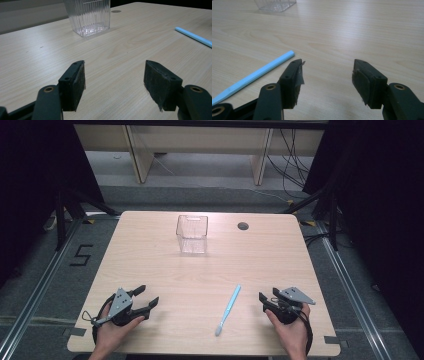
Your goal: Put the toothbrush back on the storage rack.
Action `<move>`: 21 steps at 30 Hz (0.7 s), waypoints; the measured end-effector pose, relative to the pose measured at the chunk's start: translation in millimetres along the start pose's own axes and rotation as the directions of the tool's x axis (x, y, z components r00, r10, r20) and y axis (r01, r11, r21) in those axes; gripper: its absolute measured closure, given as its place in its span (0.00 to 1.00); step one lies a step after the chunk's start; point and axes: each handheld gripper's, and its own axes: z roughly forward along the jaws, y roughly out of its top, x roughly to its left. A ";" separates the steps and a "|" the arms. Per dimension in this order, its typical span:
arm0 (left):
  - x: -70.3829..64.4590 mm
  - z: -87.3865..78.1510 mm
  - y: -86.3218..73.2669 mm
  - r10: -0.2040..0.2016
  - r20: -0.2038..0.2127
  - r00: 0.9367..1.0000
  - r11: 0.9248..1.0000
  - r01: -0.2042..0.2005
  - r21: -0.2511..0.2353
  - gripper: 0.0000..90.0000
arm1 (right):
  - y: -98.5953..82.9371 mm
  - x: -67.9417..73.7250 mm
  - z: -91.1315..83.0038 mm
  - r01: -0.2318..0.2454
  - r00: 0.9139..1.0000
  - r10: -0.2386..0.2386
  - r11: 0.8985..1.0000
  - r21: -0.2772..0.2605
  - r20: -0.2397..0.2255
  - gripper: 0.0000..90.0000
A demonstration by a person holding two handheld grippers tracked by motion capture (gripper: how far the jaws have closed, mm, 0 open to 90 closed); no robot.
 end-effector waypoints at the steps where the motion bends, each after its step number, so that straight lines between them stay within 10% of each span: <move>1: 0.3 0.4 0.1 -0.003 0.002 1.000 1.000 0.003 -0.001 0.37 | 0.8 -0.1 0.5 0.009 1.000 -0.009 1.000 0.000 0.007 0.47; 14: 1.4 6.4 1.3 -0.007 0.027 1.000 1.000 0.007 -0.003 0.37 | 15.9 -5.0 -7.6 0.163 0.986 -0.159 0.982 0.094 -0.051 0.48; 17: 1.5 6.6 1.3 -0.006 0.029 1.000 1.000 0.006 -0.002 0.37 | 23.7 -4.3 -6.5 0.233 0.971 -0.222 0.962 0.144 -0.085 0.50; 21: -0.1 6.8 1.4 0.008 0.044 0.999 1.000 -0.008 -0.002 0.37 | 36.0 1.3 -5.5 0.356 0.931 -0.323 0.905 0.232 -0.170 0.53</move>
